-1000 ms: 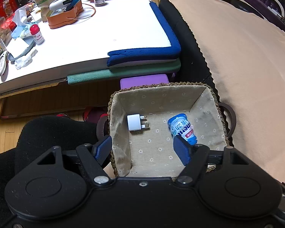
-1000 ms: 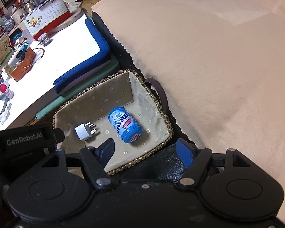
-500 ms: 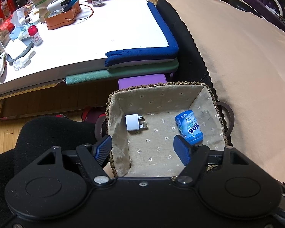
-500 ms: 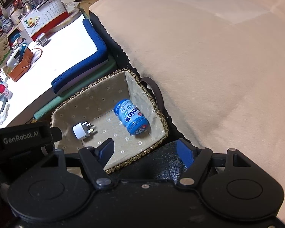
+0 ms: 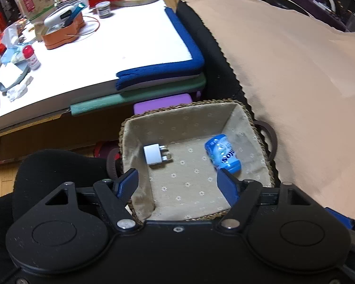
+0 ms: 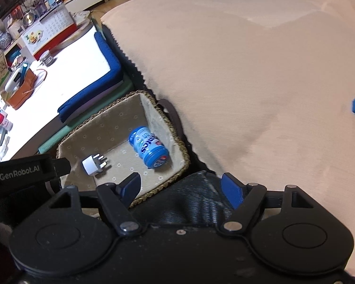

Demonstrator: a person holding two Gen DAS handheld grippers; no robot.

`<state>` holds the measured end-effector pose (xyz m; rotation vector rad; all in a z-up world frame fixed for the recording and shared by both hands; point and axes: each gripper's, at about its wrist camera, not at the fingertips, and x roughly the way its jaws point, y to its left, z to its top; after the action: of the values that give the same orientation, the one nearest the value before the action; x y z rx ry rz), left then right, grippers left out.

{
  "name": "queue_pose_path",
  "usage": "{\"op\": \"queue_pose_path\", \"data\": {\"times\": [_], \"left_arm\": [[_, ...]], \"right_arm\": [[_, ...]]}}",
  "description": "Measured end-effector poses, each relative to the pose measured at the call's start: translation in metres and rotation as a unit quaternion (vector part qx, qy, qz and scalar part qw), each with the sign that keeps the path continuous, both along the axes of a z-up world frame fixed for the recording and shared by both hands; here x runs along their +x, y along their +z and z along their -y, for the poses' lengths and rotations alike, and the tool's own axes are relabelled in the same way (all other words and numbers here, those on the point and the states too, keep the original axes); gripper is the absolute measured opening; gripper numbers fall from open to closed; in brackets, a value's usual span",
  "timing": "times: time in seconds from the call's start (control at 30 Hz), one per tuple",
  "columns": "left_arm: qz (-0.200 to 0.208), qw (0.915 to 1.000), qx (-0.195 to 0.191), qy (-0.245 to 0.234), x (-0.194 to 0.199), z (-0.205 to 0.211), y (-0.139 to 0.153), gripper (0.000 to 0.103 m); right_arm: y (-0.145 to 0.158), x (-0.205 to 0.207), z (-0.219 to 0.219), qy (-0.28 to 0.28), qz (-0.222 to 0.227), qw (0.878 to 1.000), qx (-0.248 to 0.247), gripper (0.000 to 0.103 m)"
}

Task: Organize rigid objects
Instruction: 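Move the right tool to the white ribbed cup and grasp it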

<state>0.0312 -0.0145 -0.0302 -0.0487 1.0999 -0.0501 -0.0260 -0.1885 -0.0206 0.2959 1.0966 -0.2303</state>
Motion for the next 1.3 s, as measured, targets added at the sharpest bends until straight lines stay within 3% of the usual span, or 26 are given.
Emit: {"op": "queue_pose_path", "data": {"times": [0.2,0.33,0.73,1.0,1.07,1.3], "left_arm": [[0.004,0.9998,-0.003,-0.021,-0.008,0.009,0.0,0.07],[0.006,0.9992,-0.001,-0.041,-0.013,0.02,-0.001,0.07],[0.011,0.9926,0.015,-0.12,-0.038,0.067,-0.008,0.07],[0.007,0.9822,0.018,-0.187,-0.062,0.111,-0.019,0.07],[0.007,0.9786,0.023,-0.204,-0.07,0.123,-0.022,0.074],[0.007,0.9642,0.025,-0.264,-0.096,0.159,-0.03,0.075]], "right_arm": [[0.013,-0.022,0.021,-0.021,0.019,1.0,-0.012,0.082],[0.024,-0.041,0.038,-0.038,0.037,0.998,-0.027,0.094],[0.043,-0.108,0.119,-0.144,0.087,0.984,-0.059,0.098],[0.05,-0.163,0.175,-0.223,0.103,0.966,-0.083,0.098],[0.054,-0.174,0.189,-0.241,0.11,0.961,-0.084,0.098],[0.069,-0.186,0.225,-0.271,0.152,0.948,-0.072,0.098]]}}
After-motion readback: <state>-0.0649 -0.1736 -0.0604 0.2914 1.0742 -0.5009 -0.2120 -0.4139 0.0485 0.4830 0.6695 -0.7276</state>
